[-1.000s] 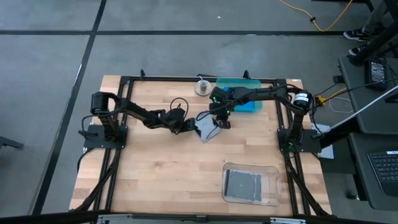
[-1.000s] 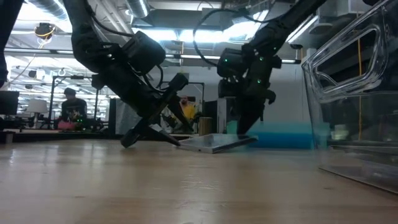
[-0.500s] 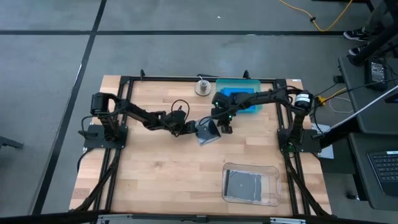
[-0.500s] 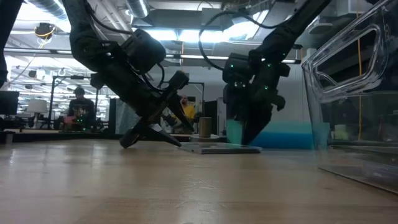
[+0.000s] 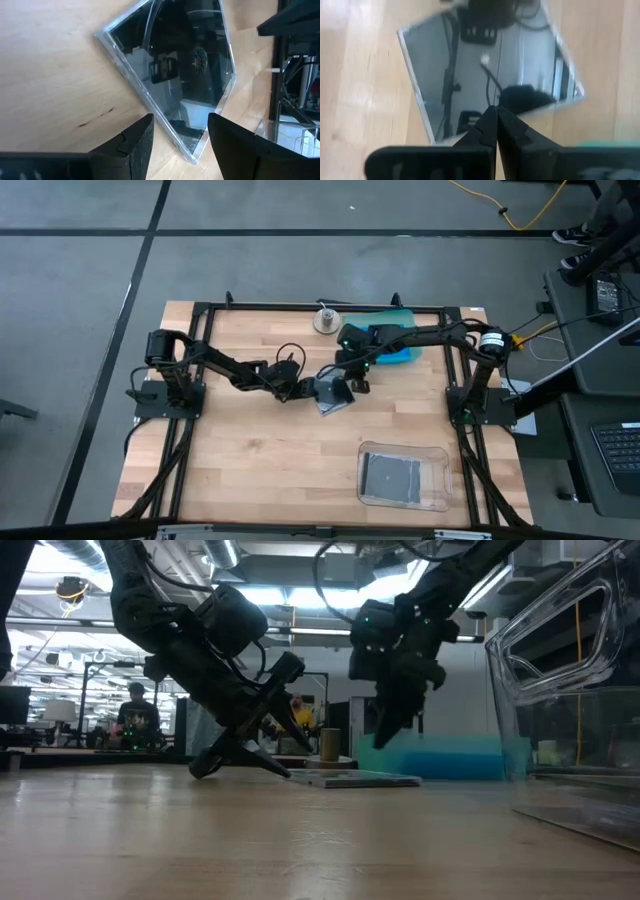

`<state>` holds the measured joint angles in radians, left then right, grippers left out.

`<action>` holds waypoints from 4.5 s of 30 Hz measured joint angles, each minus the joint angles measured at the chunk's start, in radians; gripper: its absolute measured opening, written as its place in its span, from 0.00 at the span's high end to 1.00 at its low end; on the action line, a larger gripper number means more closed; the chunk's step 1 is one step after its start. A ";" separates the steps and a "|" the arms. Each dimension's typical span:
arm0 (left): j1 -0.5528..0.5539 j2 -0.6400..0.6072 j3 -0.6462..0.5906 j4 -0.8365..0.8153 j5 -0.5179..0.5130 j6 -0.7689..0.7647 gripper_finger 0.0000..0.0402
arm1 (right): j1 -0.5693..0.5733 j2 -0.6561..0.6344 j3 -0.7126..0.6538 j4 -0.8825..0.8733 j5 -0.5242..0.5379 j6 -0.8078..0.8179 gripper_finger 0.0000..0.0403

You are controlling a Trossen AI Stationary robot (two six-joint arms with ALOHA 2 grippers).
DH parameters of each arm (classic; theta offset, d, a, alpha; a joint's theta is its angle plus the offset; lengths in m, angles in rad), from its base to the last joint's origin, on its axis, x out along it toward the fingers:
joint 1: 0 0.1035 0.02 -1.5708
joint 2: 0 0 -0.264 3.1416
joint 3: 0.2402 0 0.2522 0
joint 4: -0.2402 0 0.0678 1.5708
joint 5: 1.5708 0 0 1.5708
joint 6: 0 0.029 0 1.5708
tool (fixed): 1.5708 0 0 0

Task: Pick & place jewel cases by type
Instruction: Put the black CD case into the transparent bin

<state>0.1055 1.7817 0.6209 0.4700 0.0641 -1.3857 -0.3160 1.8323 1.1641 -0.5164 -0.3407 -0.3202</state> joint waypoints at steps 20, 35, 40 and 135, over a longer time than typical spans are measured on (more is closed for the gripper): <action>-0.031 -0.003 -0.024 -0.006 -0.027 -0.016 0.55 | 0.088 0.025 -0.102 0.004 0.181 0.054 0.98; 0.001 -0.004 -0.024 -0.012 -0.116 -0.018 0.55 | 0.091 0.057 -0.104 0.104 0.095 0.042 0.98; 0.006 -0.002 -0.024 -0.013 -0.118 -0.023 0.55 | 0.091 0.058 -0.105 0.110 0.086 0.046 0.98; 0.102 -0.090 0.324 -0.290 0.137 0.298 0.55 | 0.075 0.060 0.088 -0.137 0.028 -0.096 0.98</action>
<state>0.2074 1.6920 0.9444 0.1797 0.2015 -1.0877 -0.2413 1.8927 1.2518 -0.6533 -0.3127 -0.4162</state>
